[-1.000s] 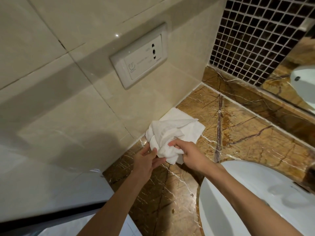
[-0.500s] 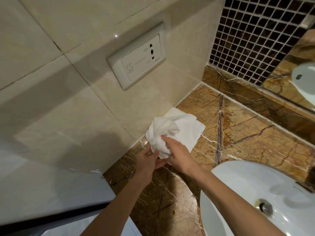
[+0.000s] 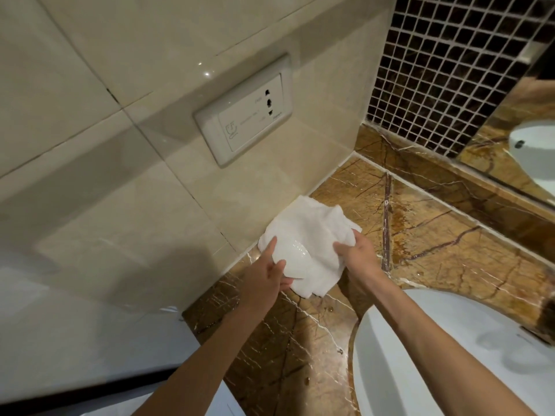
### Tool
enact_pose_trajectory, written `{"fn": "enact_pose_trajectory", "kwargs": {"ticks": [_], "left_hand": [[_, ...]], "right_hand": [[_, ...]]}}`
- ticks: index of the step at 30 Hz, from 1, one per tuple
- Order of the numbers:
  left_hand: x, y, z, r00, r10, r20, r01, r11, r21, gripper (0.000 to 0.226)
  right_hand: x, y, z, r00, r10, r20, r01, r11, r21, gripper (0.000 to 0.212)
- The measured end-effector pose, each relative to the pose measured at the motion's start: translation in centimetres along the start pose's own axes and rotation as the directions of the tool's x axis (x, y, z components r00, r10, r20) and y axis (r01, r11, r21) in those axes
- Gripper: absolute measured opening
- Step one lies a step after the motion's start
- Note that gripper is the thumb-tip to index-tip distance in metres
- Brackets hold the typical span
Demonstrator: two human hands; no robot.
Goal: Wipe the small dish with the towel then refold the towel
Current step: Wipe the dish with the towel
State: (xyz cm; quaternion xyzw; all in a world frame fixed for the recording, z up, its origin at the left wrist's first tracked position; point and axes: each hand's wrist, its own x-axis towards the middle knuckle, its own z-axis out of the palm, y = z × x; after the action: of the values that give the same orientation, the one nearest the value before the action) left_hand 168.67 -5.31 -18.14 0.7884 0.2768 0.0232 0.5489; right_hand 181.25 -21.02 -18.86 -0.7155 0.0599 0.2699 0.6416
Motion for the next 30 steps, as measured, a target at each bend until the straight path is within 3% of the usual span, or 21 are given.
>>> {"fn": "enact_pose_trajectory", "kwargs": {"ticks": [5, 7, 11, 16, 19, 22, 24, 27, 30], "left_hand": [[0.4, -0.8, -1.5, 0.967, 0.107, 0.233, -0.172, 0.946, 0.277, 0.053], [0.6, -1.5, -2.2, 0.938, 0.184, 0.294, -0.291, 0.88, 0.376, 0.052], [1.5, -1.7, -3.2, 0.872, 0.398, 0.285, -0.488, 0.659, 0.573, 0.028], [3.4, -0.8, -2.6, 0.636, 0.725, 0.264, -0.652, 0.32, 0.687, 0.043], [3.8, -0.3, -2.2, 0.6, 0.711, 0.367, -0.692, 0.232, 0.683, 0.046], [3.4, 0.0, -1.9, 0.566, 0.687, 0.456, -0.737, 0.173, 0.653, 0.024], [3.1, 0.4, -1.9, 0.57, 0.689, 0.448, -0.763, 0.242, 0.6, 0.014], [2.2, 0.8, -1.8, 0.704, 0.609, 0.366, -0.694, 0.479, 0.537, 0.015], [1.5, 1.3, -1.6, 0.85, 0.469, 0.24, -0.525, 0.713, 0.465, 0.017]], "right_hand": [[-1.3, 1.8, 0.3, 0.99, 0.074, 0.123, -0.102, 0.965, 0.243, 0.039], [-1.7, 2.4, 0.4, 0.995, 0.036, 0.094, -0.056, 0.975, 0.217, 0.047], [-2.4, 3.9, 0.6, 1.0, 0.018, 0.017, -0.02, 0.995, 0.095, 0.054], [-2.1, 3.8, 1.0, 0.997, 0.059, -0.048, -0.052, 0.989, 0.136, 0.026], [-1.8, 3.5, 1.3, 0.993, 0.097, -0.062, -0.085, 0.98, 0.181, 0.014], [-2.2, 3.4, 1.7, 0.995, 0.1, -0.021, -0.092, 0.97, 0.227, 0.018], [-2.3, 3.2, 1.7, 0.996, 0.091, 0.004, -0.088, 0.957, 0.276, 0.02], [-2.4, 3.0, 1.6, 0.995, 0.096, 0.04, -0.104, 0.935, 0.339, 0.019], [-2.4, 2.8, 1.8, 0.996, 0.089, 0.028, -0.093, 0.954, 0.285, 0.015]]}}
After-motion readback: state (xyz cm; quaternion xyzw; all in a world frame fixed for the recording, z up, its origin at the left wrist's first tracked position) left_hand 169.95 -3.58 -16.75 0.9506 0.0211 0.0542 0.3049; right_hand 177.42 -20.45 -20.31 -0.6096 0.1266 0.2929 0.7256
